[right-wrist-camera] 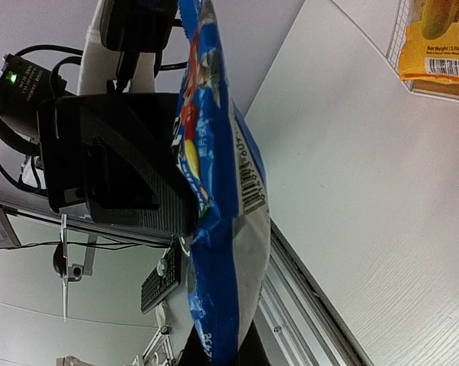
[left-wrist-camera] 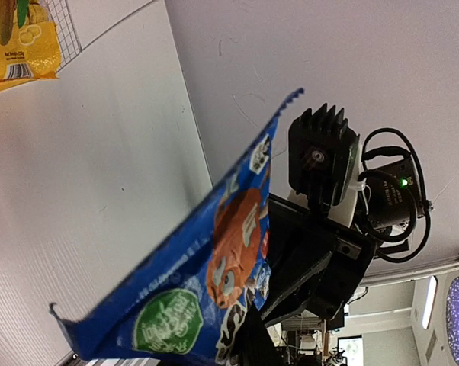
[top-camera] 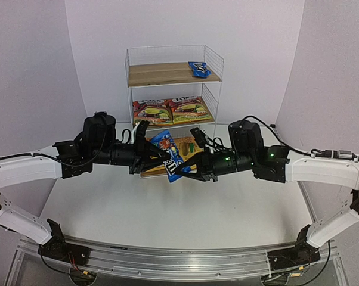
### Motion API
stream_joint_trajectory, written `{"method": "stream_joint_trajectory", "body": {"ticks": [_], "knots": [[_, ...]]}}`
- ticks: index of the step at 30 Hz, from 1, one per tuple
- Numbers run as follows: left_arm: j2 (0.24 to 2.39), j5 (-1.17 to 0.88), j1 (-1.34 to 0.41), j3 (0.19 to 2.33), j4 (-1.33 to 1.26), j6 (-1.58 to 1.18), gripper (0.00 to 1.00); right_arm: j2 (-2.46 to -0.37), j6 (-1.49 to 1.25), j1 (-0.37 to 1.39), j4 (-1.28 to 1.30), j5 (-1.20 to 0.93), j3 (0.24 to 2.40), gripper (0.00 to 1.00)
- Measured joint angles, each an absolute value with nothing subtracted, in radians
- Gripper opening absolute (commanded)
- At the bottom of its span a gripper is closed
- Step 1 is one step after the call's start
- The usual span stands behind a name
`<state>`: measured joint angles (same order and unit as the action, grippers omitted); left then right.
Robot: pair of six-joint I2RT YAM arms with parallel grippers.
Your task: Place and organize the candy bags onto the shelf
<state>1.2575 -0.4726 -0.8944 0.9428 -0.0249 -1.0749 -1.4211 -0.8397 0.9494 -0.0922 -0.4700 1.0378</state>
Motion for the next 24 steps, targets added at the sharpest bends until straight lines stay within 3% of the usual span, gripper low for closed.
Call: {"method": "stream_joint_trajectory", "body": {"ticks": [7, 8, 16, 24], "knots": [[1.257, -0.468, -0.896, 0.946, -0.018, -1.058, 0.93, -1.415, -0.878, 0.951, -0.133, -0.449, 1.033, 0.00], [1.255, -0.464, -0.897, 0.951, -0.002, -1.047, 0.98, -1.412, -0.880, 0.951, -0.134, -0.445, 1.033, 0.00], [1.071, -0.301, -0.898, 1.002, 0.224, -0.984, 1.00, -1.397, -0.827, 0.951, 0.012, -0.381, 1.190, 0.00], [0.771, -0.047, -0.898, 1.006, 0.460, -0.974, 1.00, -1.473, -0.736, 0.942, 0.187, -0.302, 1.610, 0.00]]}}
